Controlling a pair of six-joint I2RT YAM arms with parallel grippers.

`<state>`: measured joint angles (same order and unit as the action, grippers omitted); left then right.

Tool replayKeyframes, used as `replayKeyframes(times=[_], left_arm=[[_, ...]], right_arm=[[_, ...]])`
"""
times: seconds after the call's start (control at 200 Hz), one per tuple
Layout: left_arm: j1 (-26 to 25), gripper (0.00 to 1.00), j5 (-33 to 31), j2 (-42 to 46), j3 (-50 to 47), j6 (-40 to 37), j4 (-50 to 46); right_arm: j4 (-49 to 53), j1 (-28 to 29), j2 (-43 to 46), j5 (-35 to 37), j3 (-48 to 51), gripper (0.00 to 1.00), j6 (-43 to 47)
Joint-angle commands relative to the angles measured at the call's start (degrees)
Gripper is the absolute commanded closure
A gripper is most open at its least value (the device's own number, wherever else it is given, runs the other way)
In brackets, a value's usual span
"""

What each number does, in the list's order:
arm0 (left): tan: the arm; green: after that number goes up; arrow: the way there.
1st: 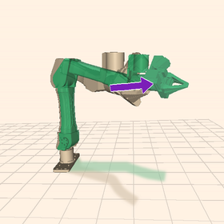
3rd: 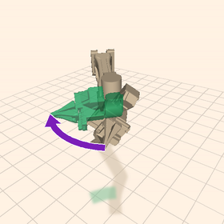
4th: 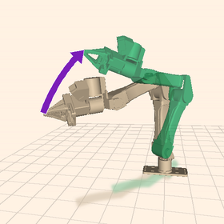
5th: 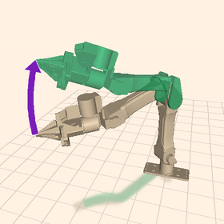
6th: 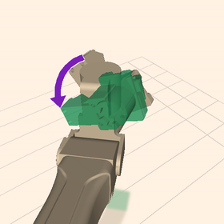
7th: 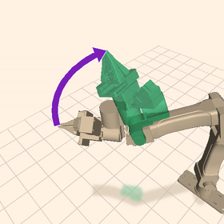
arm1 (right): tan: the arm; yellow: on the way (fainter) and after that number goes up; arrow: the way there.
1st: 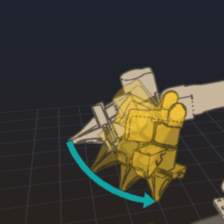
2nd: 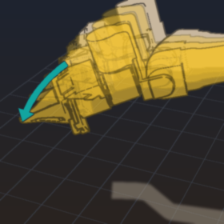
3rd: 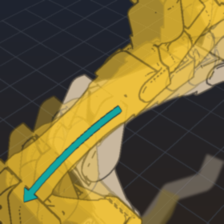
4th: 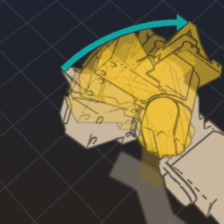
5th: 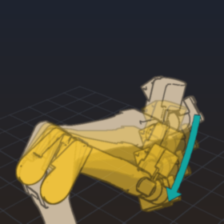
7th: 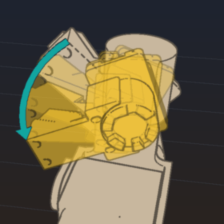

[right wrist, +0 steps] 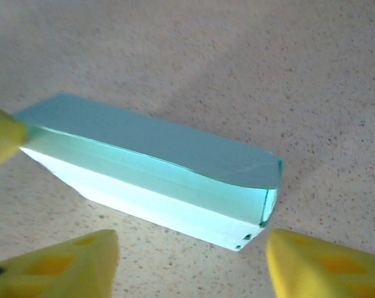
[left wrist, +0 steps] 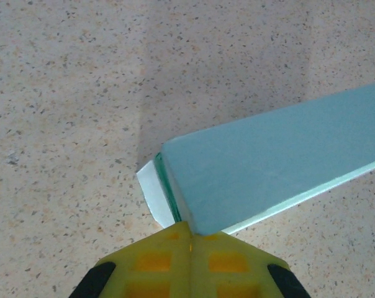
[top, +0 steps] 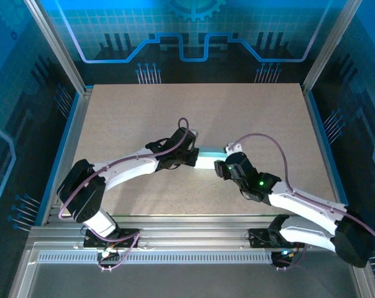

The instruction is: Fold the paper box

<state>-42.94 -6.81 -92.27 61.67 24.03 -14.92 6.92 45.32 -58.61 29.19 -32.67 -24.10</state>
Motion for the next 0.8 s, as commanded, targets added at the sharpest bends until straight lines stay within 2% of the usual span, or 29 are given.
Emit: replayKeyframes(times=[0.0, 0.11, 0.19, 0.25, 0.32, 0.42, 0.6, 0.795], left_arm=[[-0.66, 1.00, 1.04, -3.49, -1.83, 0.47, -5.64], [-0.90, 1.00, 0.83, -3.80, -1.58, -0.02, -5.87], [-0.86, 1.00, 0.92, -3.91, -1.32, -0.49, -5.91], [-0.92, 1.00, 1.00, -3.99, -1.14, -0.83, -5.86], [-0.94, 1.00, 0.96, -4.30, -0.69, -1.28, -6.22], [-0.94, 1.00, 0.87, -4.96, 0.41, -1.73, -7.37], [-1.02, 1.00, 1.08, -5.29, 0.86, -2.23, -7.60], [-1.17, 1.00, 1.53, -5.46, 1.34, -2.70, -8.11]], right_arm=[[1.50, 0.56, 4.99, -2.73, 0.00, 0.25, 1.99], [3.43, -0.45, 7.69, -3.21, -2.11, 0.18, 1.01], [8.44, -3.51, 6.63, -4.40, -6.04, 0.16, -4.17], [13.00, -7.69, 4.54, -8.09, -9.19, 0.16, -9.12], [15.33, -13.67, 1.44, -16.36, -11.90, 0.16, -13.78], [14.57, -19.70, -1.54, -25.11, -13.39, 0.18, -18.80], [12.05, -26.71, -7.29, -36.45, -13.65, 0.20, -24.56], [8.15, -30.18, -10.99, -42.05, -10.41, 0.25, -28.21]])
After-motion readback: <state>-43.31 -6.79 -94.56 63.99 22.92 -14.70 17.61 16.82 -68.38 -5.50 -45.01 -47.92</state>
